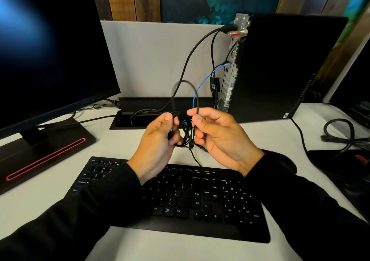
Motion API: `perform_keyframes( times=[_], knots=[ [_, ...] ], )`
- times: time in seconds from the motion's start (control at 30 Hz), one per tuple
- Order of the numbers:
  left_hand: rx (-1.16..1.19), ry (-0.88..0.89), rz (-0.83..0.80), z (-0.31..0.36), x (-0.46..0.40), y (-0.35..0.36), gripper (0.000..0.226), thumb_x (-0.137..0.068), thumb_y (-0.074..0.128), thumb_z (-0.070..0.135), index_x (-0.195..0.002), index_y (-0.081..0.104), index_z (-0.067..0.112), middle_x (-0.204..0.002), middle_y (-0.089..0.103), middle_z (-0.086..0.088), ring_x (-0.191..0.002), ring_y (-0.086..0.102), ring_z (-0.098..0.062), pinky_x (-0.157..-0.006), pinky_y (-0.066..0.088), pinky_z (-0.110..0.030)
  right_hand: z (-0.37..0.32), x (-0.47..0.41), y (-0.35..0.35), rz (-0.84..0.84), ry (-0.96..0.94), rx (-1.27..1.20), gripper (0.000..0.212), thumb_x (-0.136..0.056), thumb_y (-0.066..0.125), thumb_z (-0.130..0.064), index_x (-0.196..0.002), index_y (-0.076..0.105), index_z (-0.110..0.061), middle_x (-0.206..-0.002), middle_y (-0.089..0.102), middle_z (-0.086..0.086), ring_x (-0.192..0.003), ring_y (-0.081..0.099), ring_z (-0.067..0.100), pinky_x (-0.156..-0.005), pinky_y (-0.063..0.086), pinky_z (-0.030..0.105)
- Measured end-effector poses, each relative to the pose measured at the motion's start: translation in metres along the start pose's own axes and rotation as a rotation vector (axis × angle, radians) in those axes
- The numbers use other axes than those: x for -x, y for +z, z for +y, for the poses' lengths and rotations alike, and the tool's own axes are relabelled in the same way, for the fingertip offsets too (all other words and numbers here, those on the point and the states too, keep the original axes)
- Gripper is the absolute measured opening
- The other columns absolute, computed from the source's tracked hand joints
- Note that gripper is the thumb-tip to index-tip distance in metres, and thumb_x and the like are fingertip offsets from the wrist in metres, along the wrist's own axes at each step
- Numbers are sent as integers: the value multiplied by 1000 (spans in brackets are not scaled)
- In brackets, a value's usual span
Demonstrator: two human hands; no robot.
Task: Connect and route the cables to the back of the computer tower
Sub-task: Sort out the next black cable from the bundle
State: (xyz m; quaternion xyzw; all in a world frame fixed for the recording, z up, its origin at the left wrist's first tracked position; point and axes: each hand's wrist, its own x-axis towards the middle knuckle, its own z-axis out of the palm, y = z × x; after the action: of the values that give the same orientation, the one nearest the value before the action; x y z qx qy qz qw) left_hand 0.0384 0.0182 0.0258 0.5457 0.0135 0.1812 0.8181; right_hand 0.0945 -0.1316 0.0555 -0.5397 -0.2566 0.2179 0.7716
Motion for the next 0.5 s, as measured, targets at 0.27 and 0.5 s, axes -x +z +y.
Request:
perform_keyframes(
  times=[0.27,0.5],
  knots=[
    [-32,-25,24,-2,-1,-3,42,-108,43,28,-74,68,24,-85,56,1,-78,43,-15,-64,35,-29,6,6,7,138,-379,337,12,-99,59,4,-100,66,-5,-84,72,3,-89,77,22,-82,63,34],
    [113,-108,105,4,1,7,38,-109,39,22,-80,62,15,-79,63,4,-66,45,-12,-60,36,-27,12,5,2,128,-406,321,9,-99,58,6,-102,64,0,-91,75,2,-99,76,23,-88,62,36]
  ],
)
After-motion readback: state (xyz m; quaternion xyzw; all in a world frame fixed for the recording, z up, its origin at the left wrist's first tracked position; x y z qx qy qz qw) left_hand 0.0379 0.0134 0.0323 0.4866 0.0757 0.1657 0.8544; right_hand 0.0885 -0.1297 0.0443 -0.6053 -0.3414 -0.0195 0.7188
